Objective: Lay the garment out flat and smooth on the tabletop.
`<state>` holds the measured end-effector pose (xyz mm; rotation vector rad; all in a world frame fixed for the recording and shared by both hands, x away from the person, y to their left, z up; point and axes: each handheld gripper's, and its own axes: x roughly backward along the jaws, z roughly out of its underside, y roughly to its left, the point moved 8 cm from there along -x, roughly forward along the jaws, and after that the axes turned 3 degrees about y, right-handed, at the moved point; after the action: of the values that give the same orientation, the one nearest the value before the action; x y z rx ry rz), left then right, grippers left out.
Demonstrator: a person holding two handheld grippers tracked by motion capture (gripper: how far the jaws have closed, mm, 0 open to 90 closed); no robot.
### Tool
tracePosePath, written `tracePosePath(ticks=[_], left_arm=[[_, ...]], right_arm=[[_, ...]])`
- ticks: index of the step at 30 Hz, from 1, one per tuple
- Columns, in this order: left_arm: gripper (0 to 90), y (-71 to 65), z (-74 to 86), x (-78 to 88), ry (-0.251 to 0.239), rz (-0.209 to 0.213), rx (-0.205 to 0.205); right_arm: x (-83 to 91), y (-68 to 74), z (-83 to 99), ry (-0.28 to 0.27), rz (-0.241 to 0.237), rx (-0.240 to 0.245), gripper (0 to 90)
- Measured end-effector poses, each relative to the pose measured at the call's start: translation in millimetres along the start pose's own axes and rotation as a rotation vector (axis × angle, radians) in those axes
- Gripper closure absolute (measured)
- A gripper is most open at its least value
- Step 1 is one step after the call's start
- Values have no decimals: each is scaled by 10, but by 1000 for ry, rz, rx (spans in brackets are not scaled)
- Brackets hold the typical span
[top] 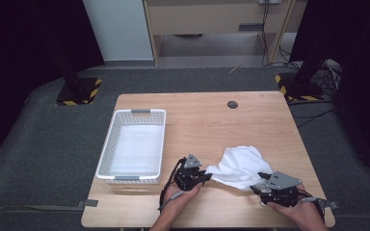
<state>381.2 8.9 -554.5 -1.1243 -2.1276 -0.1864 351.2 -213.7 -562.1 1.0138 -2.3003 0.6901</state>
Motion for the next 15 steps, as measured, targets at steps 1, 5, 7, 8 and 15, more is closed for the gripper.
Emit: tracePosePath(ticks=[1,5,7,8,15], left_arm=[[787,-4,-8,6,-3,1,-1],[796,-21,-24,22,-7,4,-7],[800,-27,-26,28,-7,5,-8],[803,-31,-27,31,-7,6,-9],[820,-54,-64,72,-20,10,-18]], right_arm=[[3,-9,15,8,-2,-3,499],[22,-44,71,29,-7,-42,586],[31,-45,85,32,-20,-53,650],[34,-44,88,33,-27,-57,686],[64,39,83,56,-113,-88,831]])
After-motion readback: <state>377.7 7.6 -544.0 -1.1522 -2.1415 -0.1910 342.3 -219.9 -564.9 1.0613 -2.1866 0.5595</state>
